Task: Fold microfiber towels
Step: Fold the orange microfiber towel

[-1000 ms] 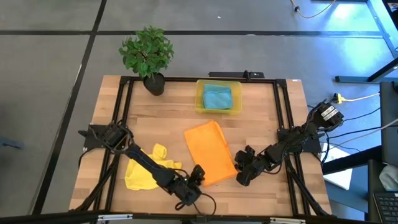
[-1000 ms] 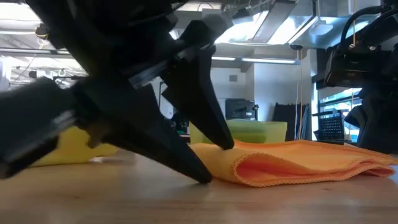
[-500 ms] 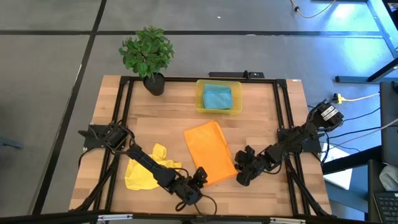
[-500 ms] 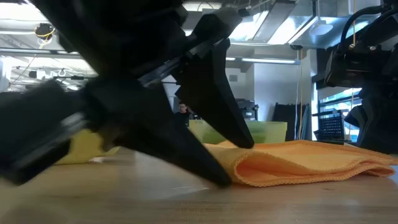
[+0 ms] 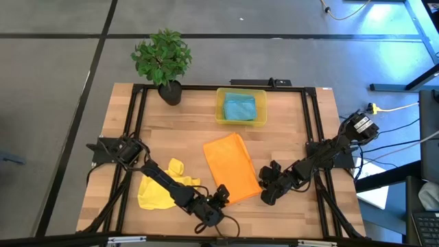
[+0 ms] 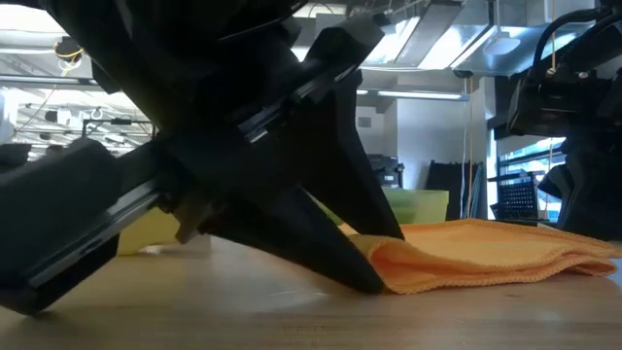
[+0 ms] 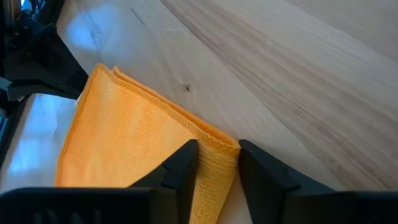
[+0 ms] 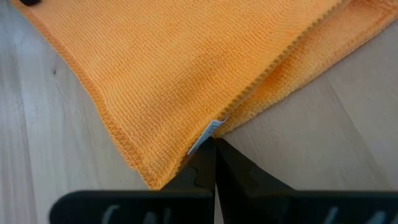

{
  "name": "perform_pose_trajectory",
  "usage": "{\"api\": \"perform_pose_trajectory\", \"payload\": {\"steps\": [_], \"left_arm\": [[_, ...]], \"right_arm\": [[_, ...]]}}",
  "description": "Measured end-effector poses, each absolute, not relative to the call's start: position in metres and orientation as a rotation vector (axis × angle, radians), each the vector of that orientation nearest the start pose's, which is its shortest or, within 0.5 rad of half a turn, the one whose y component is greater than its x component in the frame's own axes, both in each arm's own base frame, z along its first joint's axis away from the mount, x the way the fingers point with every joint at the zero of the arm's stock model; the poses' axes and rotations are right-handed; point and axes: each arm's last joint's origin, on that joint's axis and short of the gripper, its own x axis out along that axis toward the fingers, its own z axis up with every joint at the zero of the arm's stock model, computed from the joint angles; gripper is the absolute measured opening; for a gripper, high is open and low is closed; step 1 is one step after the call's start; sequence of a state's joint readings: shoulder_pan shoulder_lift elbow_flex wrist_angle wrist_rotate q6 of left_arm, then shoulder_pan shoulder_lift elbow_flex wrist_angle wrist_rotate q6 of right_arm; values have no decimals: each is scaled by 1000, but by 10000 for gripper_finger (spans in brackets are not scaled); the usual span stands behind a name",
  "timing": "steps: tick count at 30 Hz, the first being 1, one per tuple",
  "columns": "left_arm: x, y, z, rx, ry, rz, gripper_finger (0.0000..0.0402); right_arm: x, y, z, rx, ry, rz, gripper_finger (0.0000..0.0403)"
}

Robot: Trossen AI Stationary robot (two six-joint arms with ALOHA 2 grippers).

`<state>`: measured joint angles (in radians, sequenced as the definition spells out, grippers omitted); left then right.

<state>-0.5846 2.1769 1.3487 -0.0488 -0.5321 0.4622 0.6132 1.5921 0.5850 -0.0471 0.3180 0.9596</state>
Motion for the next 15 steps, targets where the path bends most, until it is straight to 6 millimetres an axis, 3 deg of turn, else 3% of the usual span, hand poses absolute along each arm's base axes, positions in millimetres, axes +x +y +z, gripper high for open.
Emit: {"api": "perform_pose_trajectory", "payload": {"steps": [7, 11, 15], "left_arm": [[373, -233, 109, 843, 727, -201, 10], [365, -239, 113, 799, 736, -159, 2], [355, -243, 133, 774, 723, -66, 1]], "right_arm": [[215, 139, 111, 242, 954, -128, 6], [219, 142, 116, 119, 954, -69, 6], [218, 149, 124, 15, 1004, -40, 6]]}}
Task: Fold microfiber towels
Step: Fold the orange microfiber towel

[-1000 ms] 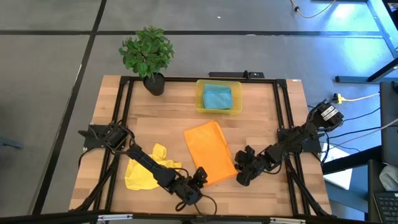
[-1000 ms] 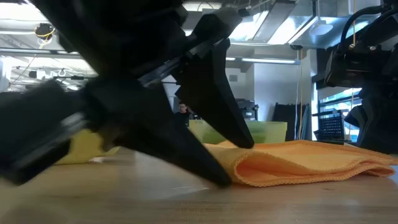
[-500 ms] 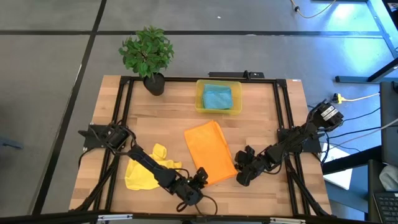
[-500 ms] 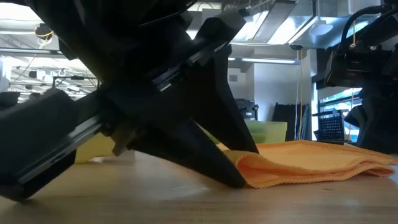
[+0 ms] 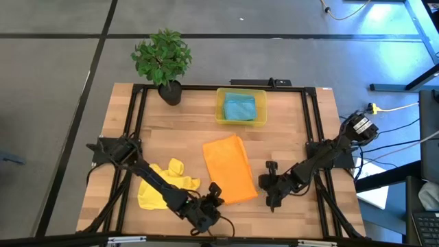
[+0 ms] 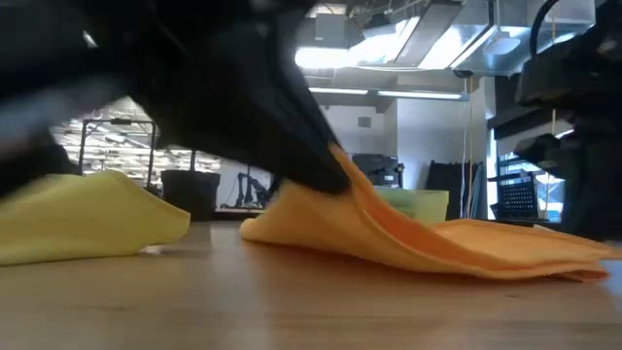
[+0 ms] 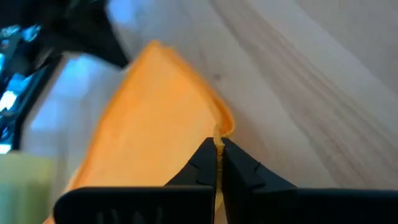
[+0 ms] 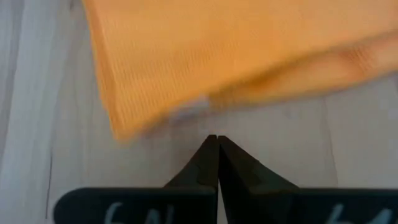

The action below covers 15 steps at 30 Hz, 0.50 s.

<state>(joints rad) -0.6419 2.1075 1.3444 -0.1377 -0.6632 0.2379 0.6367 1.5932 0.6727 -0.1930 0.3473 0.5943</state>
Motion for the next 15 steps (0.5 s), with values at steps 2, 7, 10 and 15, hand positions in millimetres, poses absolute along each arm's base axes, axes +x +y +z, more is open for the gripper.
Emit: {"api": "perform_pose_trajectory", "payload": {"steps": [2, 7, 10, 15], "left_arm": [[349, -243, 144, 760, 731, -34, 1], [343, -239, 163, 679, 723, -1, 0], [343, -233, 164, 659, 751, 21, 0], [337, -212, 165, 581, 754, 77, 0]], "right_arm": [[216, 153, 127, -16, 1037, -45, 6], [211, 167, 134, -91, 949, -59, 6], [208, 176, 132, -91, 849, -4, 6], [196, 185, 125, -100, 727, 79, 28]]}}
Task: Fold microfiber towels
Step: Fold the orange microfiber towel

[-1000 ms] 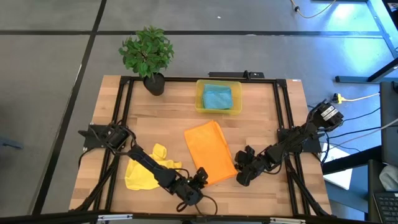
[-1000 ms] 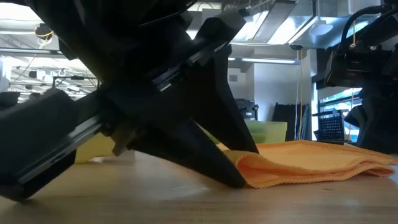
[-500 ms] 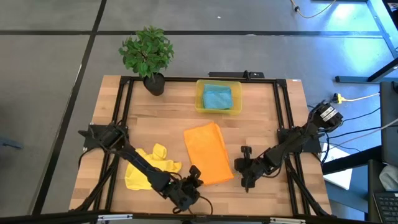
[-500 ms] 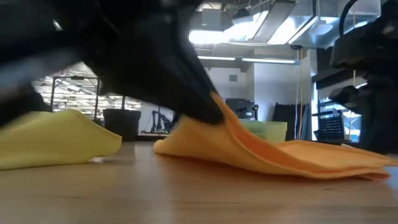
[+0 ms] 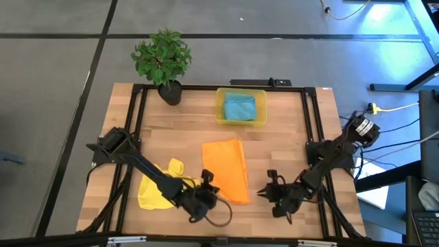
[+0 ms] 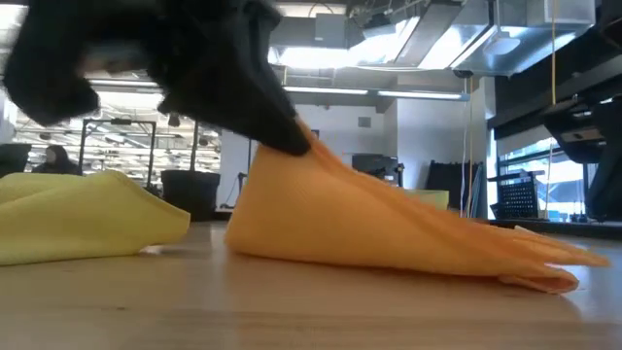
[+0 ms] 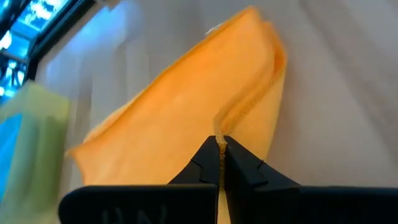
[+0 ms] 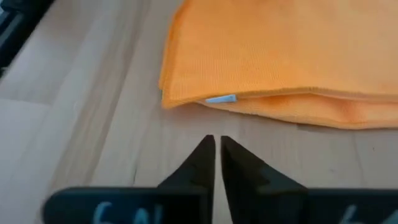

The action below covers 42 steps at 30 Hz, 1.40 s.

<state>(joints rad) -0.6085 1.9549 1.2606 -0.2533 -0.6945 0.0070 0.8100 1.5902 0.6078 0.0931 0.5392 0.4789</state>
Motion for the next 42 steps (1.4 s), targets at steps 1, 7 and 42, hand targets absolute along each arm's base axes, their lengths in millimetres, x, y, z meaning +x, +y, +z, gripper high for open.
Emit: {"api": "perform_pose_trajectory", "payload": {"steps": [1, 7, 42], "left_arm": [[333, -206, 163, 562, 745, 86, 0], [308, -171, 171, 349, 549, 107, 0], [300, -98, 180, 12, 386, 332, 0]], "right_arm": [[194, 185, 123, -114, 706, 80, 37], [193, 190, 103, -231, 599, 75, 120], [280, 196, 66, -564, 482, -254, 261]]}}
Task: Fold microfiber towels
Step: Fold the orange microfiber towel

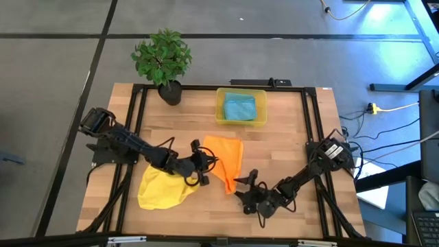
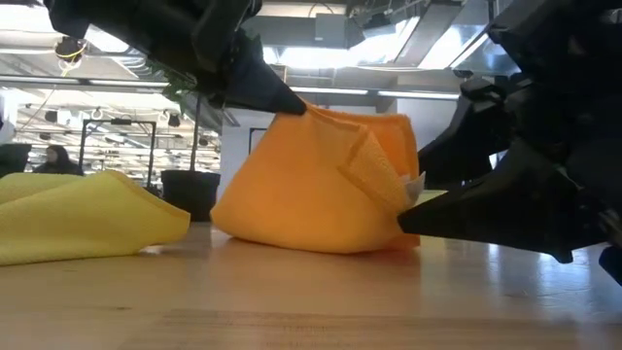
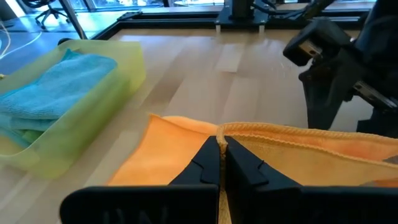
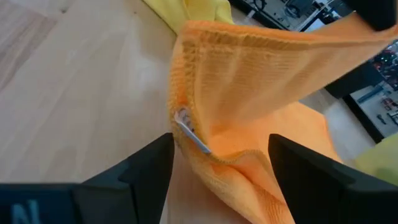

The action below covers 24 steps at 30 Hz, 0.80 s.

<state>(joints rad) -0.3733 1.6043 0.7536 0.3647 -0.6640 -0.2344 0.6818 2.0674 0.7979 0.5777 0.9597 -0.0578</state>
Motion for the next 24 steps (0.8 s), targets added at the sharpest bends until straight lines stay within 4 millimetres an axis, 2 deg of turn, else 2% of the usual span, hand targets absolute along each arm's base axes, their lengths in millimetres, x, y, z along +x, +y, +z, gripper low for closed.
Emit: {"api": "perform_pose_trajectory", "payload": {"steps": [7, 12, 18, 24], "left_arm": [[303, -94, 184, -11, 354, 341, 0], [304, -92, 184, -17, 351, 348, 0], [304, -93, 184, -28, 343, 348, 0], [303, -92, 182, -23, 364, 352, 0]], "right_arm": [[283, 193, 66, -557, 483, -254, 261], [293, 193, 71, -552, 482, -278, 261], [303, 195, 79, -557, 457, -385, 261], [300, 199, 80, -522, 422, -457, 247]]}}
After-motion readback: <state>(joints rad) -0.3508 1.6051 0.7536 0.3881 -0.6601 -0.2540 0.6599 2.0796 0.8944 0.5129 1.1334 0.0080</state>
